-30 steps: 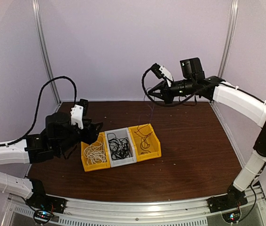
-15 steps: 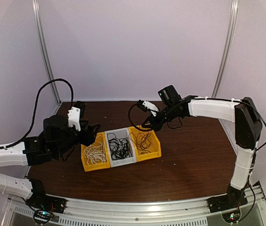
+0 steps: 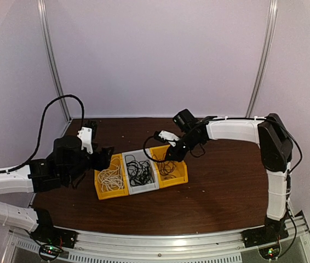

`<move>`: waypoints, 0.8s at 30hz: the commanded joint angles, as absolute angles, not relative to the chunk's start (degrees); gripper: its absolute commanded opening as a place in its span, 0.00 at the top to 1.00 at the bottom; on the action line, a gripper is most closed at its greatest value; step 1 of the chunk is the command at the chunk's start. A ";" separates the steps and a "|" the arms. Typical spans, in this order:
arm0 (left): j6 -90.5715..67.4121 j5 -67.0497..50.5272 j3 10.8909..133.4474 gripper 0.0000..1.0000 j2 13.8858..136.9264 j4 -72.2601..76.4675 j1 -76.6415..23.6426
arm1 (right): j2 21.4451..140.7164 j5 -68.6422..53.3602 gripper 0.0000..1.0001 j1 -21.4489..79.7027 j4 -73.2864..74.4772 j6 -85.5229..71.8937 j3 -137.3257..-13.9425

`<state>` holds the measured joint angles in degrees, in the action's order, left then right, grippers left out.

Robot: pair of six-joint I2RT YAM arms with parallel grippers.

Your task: Untangle the cables

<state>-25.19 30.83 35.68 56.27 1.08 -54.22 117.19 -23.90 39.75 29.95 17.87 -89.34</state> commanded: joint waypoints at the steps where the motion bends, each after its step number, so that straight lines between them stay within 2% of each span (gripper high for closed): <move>1: -27.50 30.19 36.45 0.28 57.69 -1.23 -51.26 | 115.16 -20.40 0.80 39.55 33.59 17.71 -91.92; 4: -26.98 28.16 37.93 0.27 58.69 -3.00 -48.43 | 111.48 -18.17 0.75 39.54 34.43 17.60 -92.45; 8: -25.10 24.36 40.61 0.24 60.41 -5.24 -43.91 | 107.96 -15.49 0.58 39.21 37.87 18.42 -94.32; 12: -22.64 22.66 43.52 0.21 62.01 -6.98 -41.09 | 104.83 -14.72 0.49 38.23 39.68 18.72 -94.42; 18: -19.78 22.16 46.76 0.20 63.80 -9.45 -39.88 | 99.45 -15.74 0.48 34.55 38.55 18.32 -93.44; 24: -16.90 22.12 49.48 0.17 61.61 -12.45 -35.45 | 90.64 -23.45 0.47 21.34 28.06 12.94 -88.37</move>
